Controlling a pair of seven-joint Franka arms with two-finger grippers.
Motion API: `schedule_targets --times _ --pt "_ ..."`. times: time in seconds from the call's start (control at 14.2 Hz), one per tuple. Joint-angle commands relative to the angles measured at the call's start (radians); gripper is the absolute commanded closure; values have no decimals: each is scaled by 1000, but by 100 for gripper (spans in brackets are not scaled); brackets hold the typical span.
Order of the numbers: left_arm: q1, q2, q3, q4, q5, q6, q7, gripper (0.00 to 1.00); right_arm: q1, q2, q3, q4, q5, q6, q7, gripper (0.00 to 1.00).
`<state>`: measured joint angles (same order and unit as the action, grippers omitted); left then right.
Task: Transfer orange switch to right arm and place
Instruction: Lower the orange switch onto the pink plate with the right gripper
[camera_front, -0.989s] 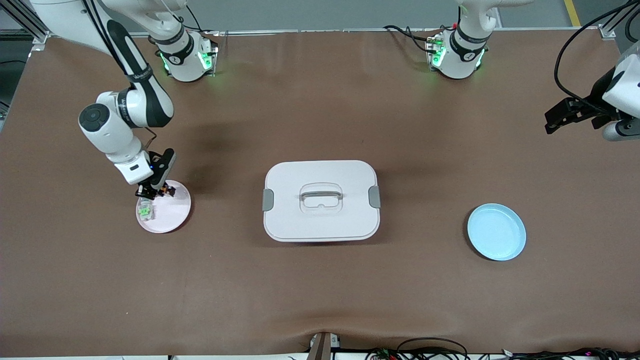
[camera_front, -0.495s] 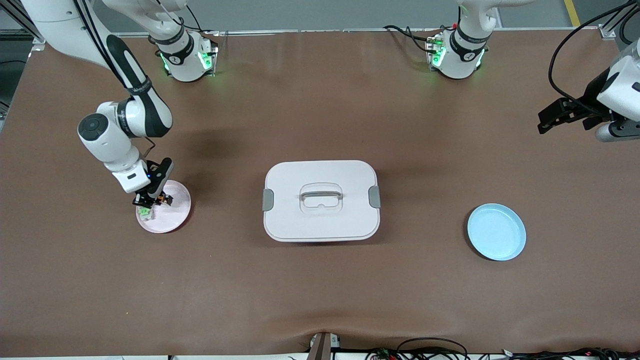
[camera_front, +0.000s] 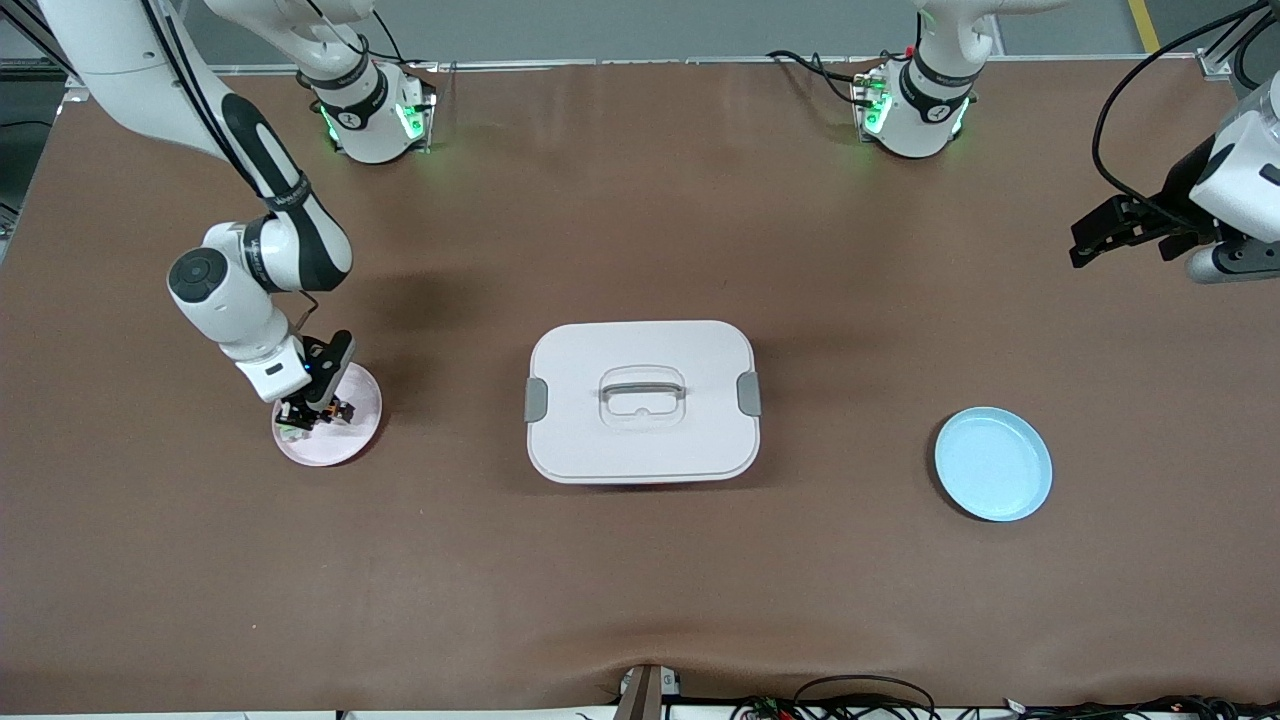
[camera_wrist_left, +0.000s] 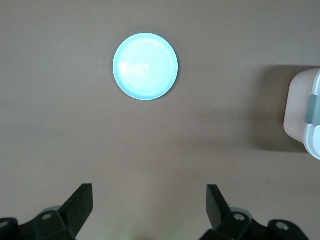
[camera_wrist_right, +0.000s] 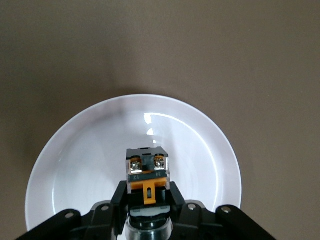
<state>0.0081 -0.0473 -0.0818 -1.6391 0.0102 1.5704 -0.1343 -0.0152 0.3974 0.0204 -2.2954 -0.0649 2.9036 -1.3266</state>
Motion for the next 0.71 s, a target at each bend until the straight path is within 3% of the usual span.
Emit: schedule_targets --times 0.0,0.57,0.64 --pt "-4 -11 4 -10 -12 10 24 0 9 38 6 36 -10 3 -13 100" --pt "-4 -8 4 -8 -12 11 24 0 15 41 6 42 -4 3 7 100" --pt "-4 -6 4 -8 -12 11 24 0 12 41 6 41 -3 3 13 1"
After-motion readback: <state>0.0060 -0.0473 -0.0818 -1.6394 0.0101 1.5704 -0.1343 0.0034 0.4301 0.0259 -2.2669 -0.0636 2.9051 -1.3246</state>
